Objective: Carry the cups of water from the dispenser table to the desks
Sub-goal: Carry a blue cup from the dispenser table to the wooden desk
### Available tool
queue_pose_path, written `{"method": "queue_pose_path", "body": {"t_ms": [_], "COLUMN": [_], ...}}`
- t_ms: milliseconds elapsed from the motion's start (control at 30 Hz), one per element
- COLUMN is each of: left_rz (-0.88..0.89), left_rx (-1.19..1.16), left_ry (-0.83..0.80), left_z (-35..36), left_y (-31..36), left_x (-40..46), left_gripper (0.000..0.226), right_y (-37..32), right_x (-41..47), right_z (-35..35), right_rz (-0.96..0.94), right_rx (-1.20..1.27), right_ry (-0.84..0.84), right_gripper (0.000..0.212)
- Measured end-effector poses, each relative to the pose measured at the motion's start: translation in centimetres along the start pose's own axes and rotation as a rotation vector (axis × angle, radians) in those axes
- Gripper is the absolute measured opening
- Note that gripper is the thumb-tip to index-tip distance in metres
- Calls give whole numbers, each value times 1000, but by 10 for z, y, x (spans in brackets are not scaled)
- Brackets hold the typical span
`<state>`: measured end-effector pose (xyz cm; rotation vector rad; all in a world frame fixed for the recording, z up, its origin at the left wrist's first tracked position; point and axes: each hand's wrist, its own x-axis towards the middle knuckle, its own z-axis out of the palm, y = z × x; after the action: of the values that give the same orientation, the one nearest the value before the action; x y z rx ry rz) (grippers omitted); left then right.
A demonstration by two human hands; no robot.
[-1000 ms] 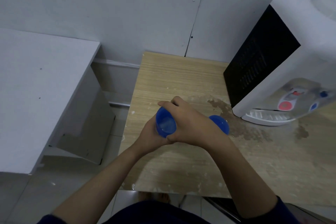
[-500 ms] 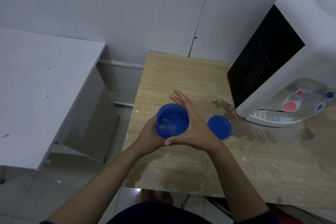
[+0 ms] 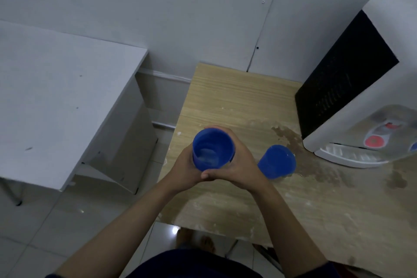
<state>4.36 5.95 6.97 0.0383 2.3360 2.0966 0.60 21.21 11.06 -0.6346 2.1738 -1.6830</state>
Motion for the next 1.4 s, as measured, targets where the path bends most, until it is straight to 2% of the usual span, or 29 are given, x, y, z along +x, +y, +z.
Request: {"method": "queue_pose_path", "body": {"t_ms": [167,533,800,1067,1400], "left_rz": [-20,-19,-102,-154,-200], "left_rx": [31,100,114,103,52], "left_ry": [131,512,793,974,1206], "left_z": [-18,-98,-164,-241,-347], "left_y": [2,30,30,29,8], "left_x": [-25,-143,-282,-437,-560], "left_gripper": [67,64,60,62,56], "right_y": [-10,-52,-102,-146,-186], "right_x": [7,15,-25,-89,-110], "right_z": [25,150,289,450,637], "right_rz": [-38,-209,-296,-351,-366], "right_rx": [29,102,105,179,161], "right_ry": [-65,-423,-737,-902,-1150], "right_gripper": [82,83,78,77,75]}}
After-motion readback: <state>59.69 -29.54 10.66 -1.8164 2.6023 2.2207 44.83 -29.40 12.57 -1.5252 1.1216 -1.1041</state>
